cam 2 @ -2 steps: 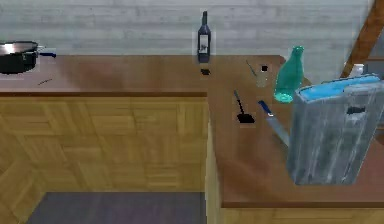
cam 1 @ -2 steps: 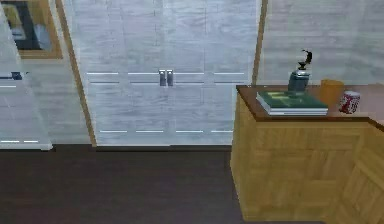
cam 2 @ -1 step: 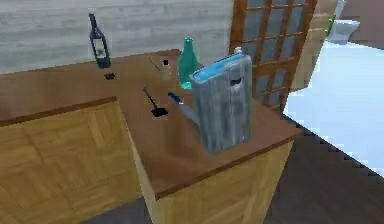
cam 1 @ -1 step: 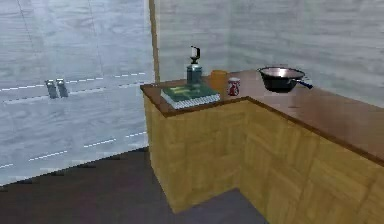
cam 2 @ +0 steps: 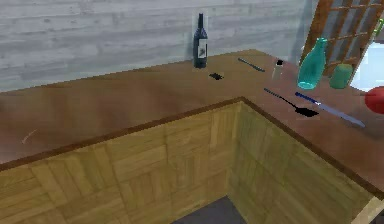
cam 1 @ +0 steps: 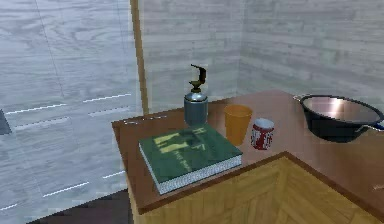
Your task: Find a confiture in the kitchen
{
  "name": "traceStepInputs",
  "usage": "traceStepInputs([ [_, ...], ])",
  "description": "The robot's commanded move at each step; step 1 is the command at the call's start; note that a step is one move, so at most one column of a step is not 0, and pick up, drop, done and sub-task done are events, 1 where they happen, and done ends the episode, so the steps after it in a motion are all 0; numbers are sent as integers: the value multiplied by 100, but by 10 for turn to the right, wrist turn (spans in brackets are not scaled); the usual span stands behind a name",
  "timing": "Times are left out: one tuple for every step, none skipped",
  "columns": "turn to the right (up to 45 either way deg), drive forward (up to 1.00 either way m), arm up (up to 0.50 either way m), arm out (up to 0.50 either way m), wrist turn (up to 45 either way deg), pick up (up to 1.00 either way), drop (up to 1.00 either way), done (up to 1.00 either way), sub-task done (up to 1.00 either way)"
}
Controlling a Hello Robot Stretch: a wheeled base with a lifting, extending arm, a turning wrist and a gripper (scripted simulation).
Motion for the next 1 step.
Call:
traceStepInputs([
  [180, 0, 0, 0, 0, 0, 0, 0, 0],
])
